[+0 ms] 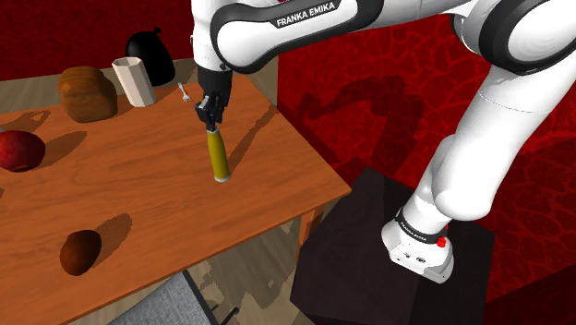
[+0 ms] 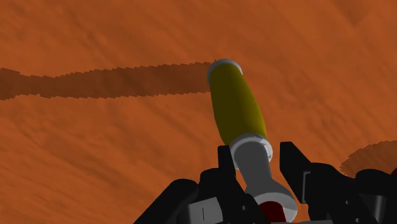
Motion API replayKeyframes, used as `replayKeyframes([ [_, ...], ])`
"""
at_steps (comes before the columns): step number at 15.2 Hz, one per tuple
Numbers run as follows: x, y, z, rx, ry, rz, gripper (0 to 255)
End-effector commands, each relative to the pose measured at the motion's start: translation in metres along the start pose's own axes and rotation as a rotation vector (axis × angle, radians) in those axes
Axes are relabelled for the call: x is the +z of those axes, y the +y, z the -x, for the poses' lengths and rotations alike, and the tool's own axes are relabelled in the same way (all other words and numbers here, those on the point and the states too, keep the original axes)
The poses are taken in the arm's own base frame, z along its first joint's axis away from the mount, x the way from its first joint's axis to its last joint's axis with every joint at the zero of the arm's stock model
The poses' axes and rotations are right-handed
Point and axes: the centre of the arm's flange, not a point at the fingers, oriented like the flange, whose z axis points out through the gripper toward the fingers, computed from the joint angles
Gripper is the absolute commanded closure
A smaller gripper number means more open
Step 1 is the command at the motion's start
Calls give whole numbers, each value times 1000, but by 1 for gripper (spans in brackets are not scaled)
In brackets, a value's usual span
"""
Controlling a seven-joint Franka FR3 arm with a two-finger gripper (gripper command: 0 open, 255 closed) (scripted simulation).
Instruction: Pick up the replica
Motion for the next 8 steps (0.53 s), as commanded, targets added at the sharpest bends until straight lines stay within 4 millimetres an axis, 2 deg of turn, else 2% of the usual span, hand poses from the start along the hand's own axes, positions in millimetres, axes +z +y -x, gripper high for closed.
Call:
replayKeyframes([
  [1, 0, 0, 0, 0, -1, 0, 255],
  [6, 0, 0, 0, 0, -1, 0, 255],
  [8, -10, 0, -2, 0, -1, 0, 255],
])
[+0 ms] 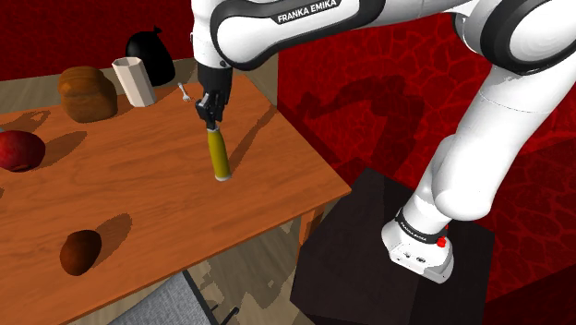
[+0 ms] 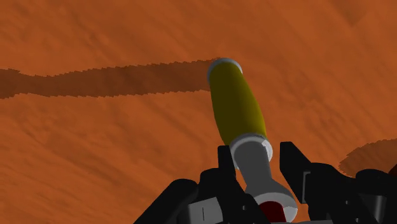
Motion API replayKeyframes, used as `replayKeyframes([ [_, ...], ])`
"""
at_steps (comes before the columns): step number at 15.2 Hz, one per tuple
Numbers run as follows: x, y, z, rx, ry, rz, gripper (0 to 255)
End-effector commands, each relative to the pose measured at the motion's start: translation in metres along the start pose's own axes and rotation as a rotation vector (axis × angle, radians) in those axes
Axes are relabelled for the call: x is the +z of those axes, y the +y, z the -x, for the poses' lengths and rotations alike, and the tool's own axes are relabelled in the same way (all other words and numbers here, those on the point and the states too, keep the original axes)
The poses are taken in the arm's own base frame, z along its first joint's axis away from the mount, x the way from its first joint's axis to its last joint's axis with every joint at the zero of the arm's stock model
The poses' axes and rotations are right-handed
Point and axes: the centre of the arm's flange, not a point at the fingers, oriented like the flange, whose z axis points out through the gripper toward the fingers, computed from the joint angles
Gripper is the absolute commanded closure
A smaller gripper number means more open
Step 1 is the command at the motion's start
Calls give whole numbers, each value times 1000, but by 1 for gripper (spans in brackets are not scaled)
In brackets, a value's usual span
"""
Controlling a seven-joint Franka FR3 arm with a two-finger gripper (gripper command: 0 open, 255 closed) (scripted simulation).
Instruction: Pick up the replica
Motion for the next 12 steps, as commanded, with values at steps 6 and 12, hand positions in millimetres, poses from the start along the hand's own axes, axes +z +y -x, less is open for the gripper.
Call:
replayKeyframes([
  [6, -35, -1, -8, 0, 0, 0, 255],
  [12, -67, -1, -14, 0, 0, 0, 255],
])
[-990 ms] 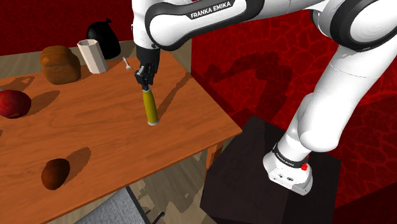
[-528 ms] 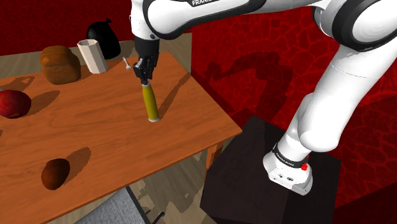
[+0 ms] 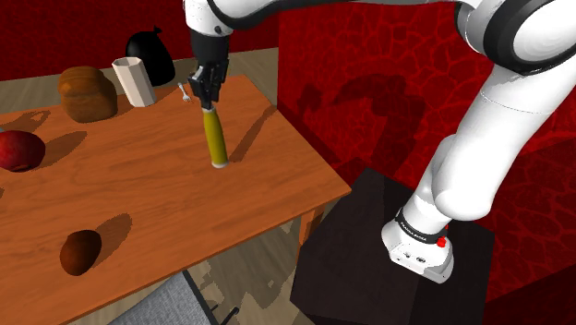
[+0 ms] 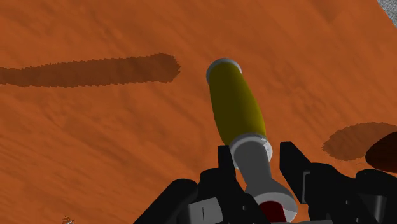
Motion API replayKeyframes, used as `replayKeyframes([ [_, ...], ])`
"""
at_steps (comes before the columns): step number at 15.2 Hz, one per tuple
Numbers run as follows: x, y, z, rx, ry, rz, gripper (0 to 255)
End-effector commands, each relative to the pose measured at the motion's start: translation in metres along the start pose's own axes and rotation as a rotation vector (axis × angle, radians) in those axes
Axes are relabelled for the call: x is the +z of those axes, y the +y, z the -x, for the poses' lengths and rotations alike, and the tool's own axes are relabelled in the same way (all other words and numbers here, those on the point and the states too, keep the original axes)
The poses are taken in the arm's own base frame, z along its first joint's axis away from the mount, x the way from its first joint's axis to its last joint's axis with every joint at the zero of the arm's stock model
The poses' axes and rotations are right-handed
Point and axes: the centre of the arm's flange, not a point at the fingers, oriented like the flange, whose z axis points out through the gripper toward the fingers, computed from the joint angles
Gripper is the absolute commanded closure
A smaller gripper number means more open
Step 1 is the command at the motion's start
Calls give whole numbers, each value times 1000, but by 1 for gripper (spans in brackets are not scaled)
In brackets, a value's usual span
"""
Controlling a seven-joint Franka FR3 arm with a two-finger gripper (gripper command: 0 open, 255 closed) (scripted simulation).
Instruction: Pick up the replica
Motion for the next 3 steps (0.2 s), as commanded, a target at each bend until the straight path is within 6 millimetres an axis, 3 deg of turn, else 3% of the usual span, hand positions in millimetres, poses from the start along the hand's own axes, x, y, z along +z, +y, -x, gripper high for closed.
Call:
replayKeyframes([
  [1, -11, 0, -3, 0, 0, 0, 255],
  [3, -12, 0, -3, 0, 0, 0, 255],
])
